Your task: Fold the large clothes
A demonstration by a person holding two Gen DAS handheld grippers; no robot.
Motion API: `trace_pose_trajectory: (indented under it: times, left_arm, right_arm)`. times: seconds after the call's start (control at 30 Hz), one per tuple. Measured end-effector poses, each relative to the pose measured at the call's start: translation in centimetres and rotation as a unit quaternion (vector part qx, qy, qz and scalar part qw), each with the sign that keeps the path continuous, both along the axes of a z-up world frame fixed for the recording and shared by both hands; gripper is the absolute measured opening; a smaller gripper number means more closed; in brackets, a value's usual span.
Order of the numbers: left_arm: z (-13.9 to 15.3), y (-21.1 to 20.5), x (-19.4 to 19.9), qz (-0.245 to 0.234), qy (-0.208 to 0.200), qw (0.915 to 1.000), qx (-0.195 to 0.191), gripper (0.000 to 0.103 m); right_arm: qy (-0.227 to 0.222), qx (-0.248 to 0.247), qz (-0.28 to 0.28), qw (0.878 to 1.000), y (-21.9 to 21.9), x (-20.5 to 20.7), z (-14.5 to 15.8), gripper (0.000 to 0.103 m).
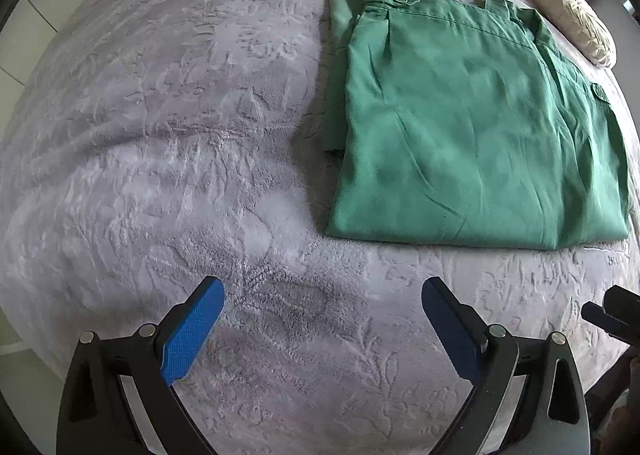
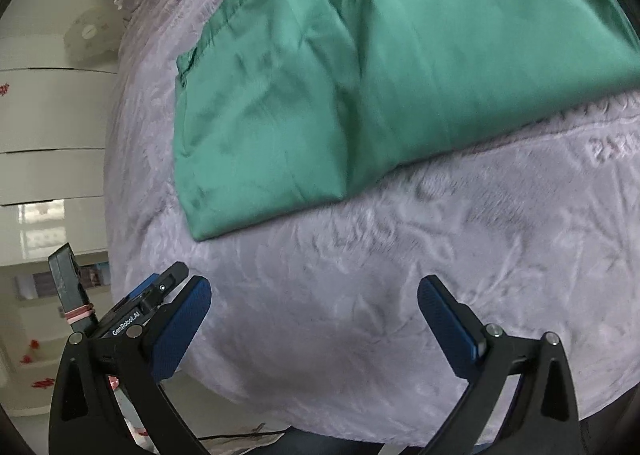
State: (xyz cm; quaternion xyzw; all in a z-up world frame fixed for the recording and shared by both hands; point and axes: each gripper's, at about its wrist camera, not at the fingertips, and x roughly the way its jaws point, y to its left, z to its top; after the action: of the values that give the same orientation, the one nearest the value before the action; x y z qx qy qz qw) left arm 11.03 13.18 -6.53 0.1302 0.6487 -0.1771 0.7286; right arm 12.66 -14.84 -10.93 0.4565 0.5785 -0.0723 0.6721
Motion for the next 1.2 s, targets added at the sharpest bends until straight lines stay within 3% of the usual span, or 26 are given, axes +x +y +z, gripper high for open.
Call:
trace_pose_trajectory:
  times: [0.33,0.63,0.87,1.03,1.2]
  left_arm:
    - [-0.9,-0.5,0.3,-0.01,0.004,0.9999,0.008,0.099]
    - [-2.1,0.9,1.1,0.005,0.022,0.9995,-0.022,0.099]
    - [-2.9,2.5,3.6,0.019,0.04,0.9976,-0.053,0.099]
    - [-3.1,2.7,4.9,0.014,0.045,0.9967,-0.066,0.099]
    - [-3.5,2.9,6.8,0.024,0.073,0.9906,-0.113,0.099]
  right_arm:
    - [-0.007,0.019,-0.017,1.0,0.8,-0.3,-1.0,0.103]
    - [0.01,0.049,-0.058,0.997,0.5,-0.3,-2.6,0.103]
    - [-0.045,0.101,-0.1,0.989,0.1,1.9,-3.2,0.103]
    - [-0.07,0.139,-0.133,0.979,0.4,4.0,-5.5,0.103]
    - [-0.109,0.175,-0.164,0.965,0.6,6.2,-7.1,0.103]
